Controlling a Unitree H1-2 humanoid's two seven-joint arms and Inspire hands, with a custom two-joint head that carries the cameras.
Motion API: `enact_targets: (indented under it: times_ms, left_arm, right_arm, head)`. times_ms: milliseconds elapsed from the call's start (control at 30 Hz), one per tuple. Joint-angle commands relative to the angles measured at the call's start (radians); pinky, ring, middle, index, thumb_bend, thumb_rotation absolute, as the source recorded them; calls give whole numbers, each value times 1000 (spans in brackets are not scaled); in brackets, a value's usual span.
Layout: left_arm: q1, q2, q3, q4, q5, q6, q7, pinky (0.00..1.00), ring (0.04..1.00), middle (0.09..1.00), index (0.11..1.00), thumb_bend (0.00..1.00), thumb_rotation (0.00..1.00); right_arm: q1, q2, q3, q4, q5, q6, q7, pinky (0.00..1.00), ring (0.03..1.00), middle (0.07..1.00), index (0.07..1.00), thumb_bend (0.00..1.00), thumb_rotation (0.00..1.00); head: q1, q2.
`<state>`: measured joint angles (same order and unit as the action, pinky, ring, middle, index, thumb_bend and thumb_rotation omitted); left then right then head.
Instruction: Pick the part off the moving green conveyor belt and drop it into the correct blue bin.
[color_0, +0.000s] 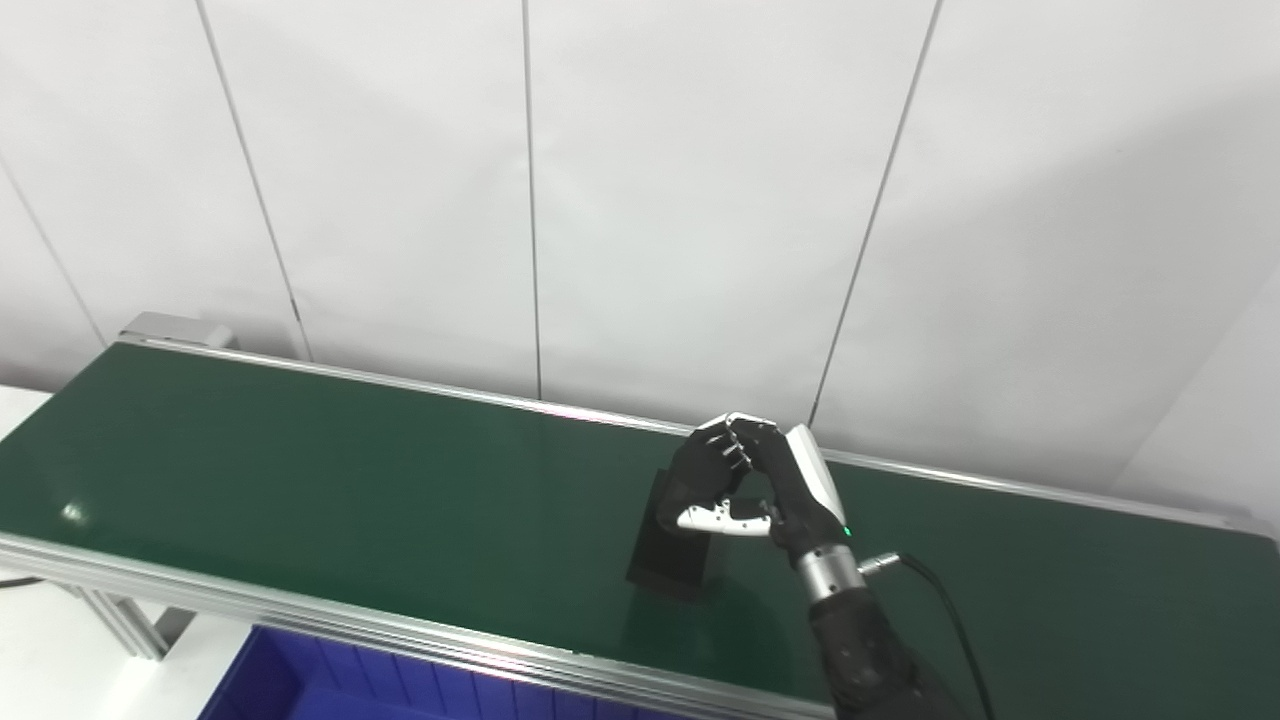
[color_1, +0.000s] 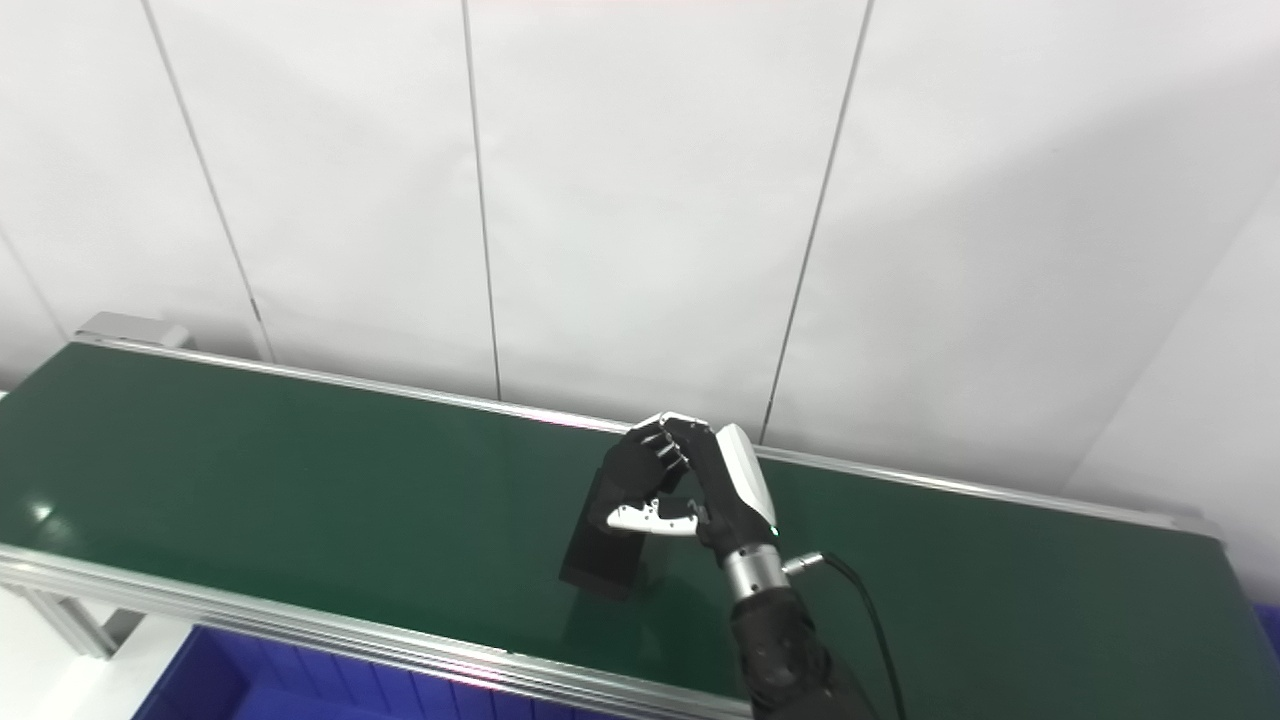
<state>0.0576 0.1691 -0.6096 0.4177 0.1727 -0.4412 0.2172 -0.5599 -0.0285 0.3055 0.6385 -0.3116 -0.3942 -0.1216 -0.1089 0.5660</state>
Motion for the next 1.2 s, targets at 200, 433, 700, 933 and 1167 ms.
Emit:
enact_targets:
  times_ms: [200, 433, 700, 933, 1167]
  left_arm:
    - [-8, 29, 33, -103, -27, -29, -34, 635, 636, 637, 640, 916, 60]
    - [17, 57, 86, -177, -84, -29, -103, 646, 640, 634, 635, 923, 12]
    - [44, 80, 172, -241, -104, -29, -191, 648, 639, 647, 652, 921, 36]
    - [58, 85, 248, -294, -123, -28, -259, 631, 626, 632, 642, 941, 30]
    - [73, 97, 314, -342, -144, -20, -328, 597, 627, 636, 642, 941, 38]
  right_arm:
    - [118, -56, -95, -315, 46, 58, 59, 286, 389, 481, 528, 515, 0]
    - [272, -74, -183, -489, 78, 120, 59, 302, 398, 471, 522, 517, 0]
    - [449, -94, -246, -662, 62, 173, 64, 287, 385, 466, 533, 515, 0]
    - [585, -102, -266, -769, 2, 226, 57, 296, 390, 470, 529, 516, 0]
    - [691, -96, -310, -823, -39, 256, 37, 315, 400, 478, 522, 517, 0]
  head:
    - [-115, 72]
    - [-256, 126]
    - [-371, 185]
    - [-428, 243]
    - [-537, 248]
